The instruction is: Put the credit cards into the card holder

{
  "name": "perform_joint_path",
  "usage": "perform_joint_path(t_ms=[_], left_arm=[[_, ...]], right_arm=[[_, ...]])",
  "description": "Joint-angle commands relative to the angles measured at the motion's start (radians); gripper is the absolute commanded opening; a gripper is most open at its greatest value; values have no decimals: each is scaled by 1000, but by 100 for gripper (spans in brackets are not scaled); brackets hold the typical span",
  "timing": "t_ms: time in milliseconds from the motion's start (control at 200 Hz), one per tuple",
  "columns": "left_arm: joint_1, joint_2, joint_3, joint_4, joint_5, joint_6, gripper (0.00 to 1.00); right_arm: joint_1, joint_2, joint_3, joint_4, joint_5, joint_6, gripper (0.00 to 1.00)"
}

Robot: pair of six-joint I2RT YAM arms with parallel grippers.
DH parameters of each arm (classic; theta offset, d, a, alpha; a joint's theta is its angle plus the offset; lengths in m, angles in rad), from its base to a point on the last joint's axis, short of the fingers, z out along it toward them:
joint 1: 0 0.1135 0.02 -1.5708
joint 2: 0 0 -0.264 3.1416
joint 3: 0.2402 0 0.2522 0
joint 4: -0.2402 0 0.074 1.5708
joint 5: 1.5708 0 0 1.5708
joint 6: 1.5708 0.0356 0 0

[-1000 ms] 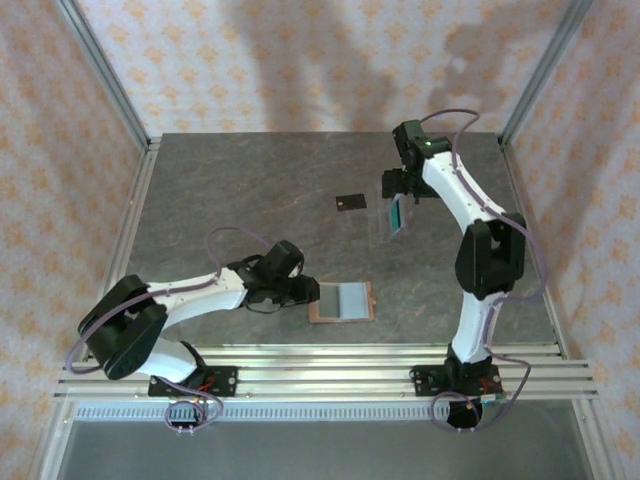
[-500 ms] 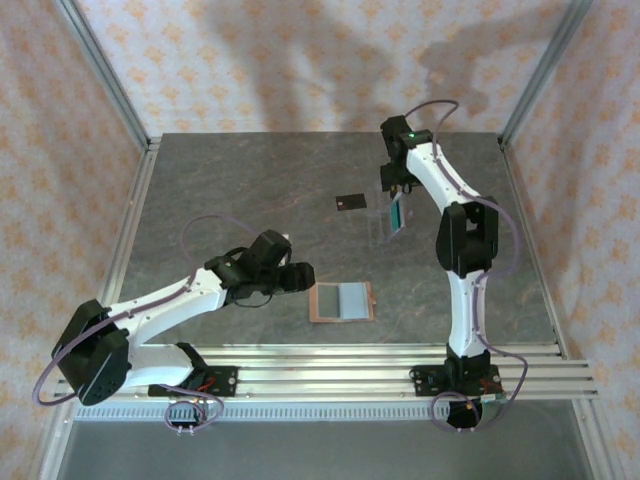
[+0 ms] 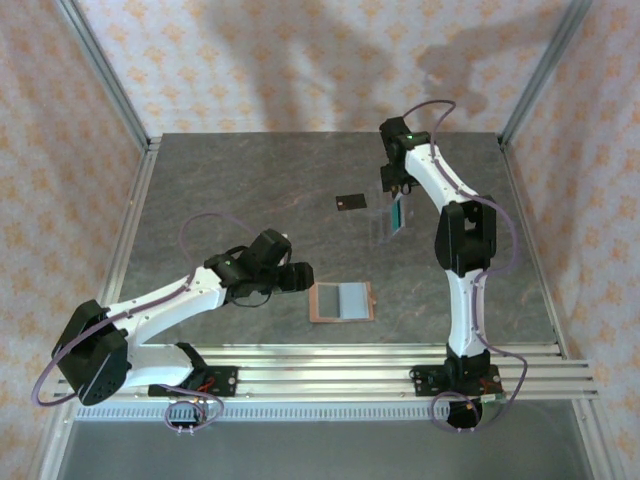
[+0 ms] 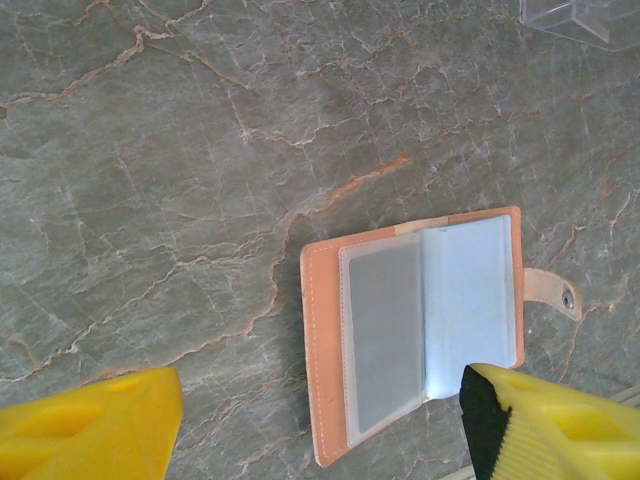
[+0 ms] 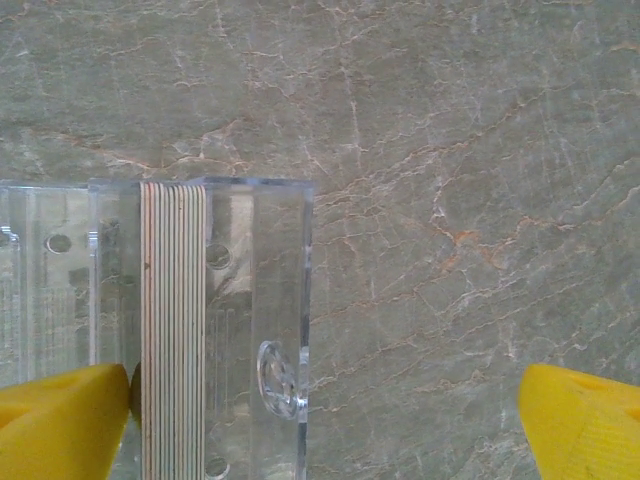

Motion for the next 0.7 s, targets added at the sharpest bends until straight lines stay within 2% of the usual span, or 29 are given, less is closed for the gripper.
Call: perform_joint_path(t_ms=[0,566,691], left_arm=[[9,11,22,-23,-24,17,75],[9,43,16,-12,2,13,75],[9,43,16,-15,0,13,75]], right_arm=[[-8,-24,-28,11,96,-26,99],[-7,-69,-85,28,155,-49,91],[-6,-76,-85,29,158,-50,86]])
